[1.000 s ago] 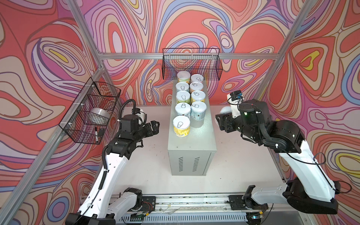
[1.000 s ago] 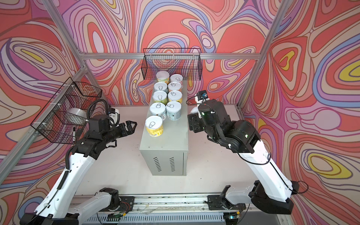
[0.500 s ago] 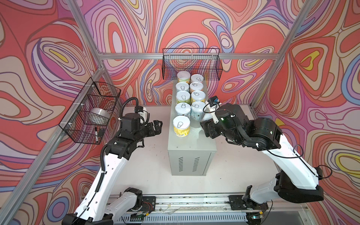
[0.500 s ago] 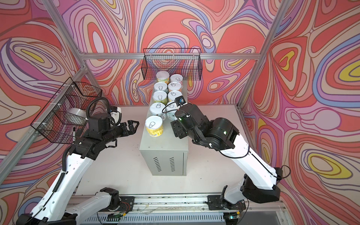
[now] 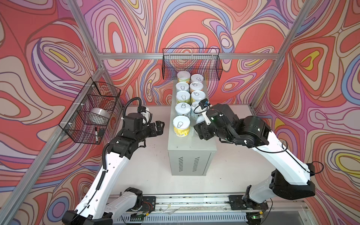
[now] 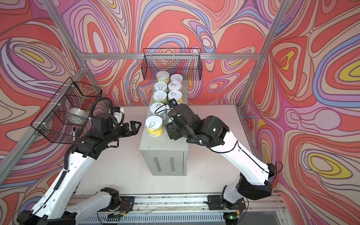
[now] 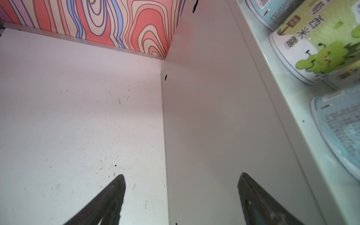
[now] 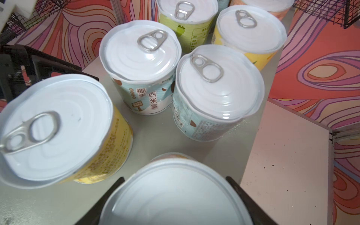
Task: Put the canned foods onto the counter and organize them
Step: 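Carry the pink can to the row end nearest the robot beside the yellow can, then lower the pink can onto the box top and open the right gripper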
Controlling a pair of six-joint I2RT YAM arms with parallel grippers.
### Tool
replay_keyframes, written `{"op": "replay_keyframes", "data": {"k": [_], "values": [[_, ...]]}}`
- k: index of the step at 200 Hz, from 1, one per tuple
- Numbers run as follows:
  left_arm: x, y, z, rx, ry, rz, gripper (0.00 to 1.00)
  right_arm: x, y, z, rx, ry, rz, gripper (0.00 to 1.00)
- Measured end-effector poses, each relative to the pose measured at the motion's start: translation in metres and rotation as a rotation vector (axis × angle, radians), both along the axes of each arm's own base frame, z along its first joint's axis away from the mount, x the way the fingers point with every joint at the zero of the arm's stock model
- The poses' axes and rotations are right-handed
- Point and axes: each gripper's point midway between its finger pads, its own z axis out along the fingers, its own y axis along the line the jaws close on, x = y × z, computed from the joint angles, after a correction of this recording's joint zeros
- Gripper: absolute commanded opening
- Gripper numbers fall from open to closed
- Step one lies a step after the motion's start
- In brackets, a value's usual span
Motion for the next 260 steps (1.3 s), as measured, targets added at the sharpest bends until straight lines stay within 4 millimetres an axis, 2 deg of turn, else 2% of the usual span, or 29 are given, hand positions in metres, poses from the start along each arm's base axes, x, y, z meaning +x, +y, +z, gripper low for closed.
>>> {"op": "replay_keyframes", "data": {"k": [17,38,82,107,118,180,190,222,260], "values": [[0.000,-0.001,0.000,0.000,0.000,-0.003,0.91,0.000,0.003,0.000,0.001,0.009,0.007,0.32],[-0.001,-0.002,0.000,0.000,0.000,-0.007,0.91,0.002,0.007,-0.002,-0.005,0.015,0.008,0.45],[-0.001,-0.002,0.000,0.003,-0.001,-0.004,0.91,0.004,0.010,-0.002,0.000,0.012,0.005,0.66],[-0.001,-0.002,0.000,0.003,-0.001,-0.005,0.91,0.005,0.010,-0.001,0.001,0.009,0.003,0.70],[-0.001,-0.002,0.000,0.004,-0.001,-0.006,0.91,0.005,0.010,-0.001,0.001,0.008,0.003,0.75],[0.001,-0.003,0.010,0.007,-0.020,-0.009,0.91,0.006,0.010,0.002,0.001,-0.004,0.007,0.79],[0.002,-0.004,0.012,0.008,-0.024,-0.010,0.91,0.006,0.010,0.004,0.003,-0.008,0.008,0.84],[0.003,-0.006,0.011,0.010,-0.020,-0.016,0.91,0.009,0.011,0.016,0.036,-0.041,0.002,0.85],[0.003,-0.007,0.009,0.012,-0.014,-0.018,0.90,0.010,0.010,0.019,0.039,-0.051,-0.006,0.85]]}}
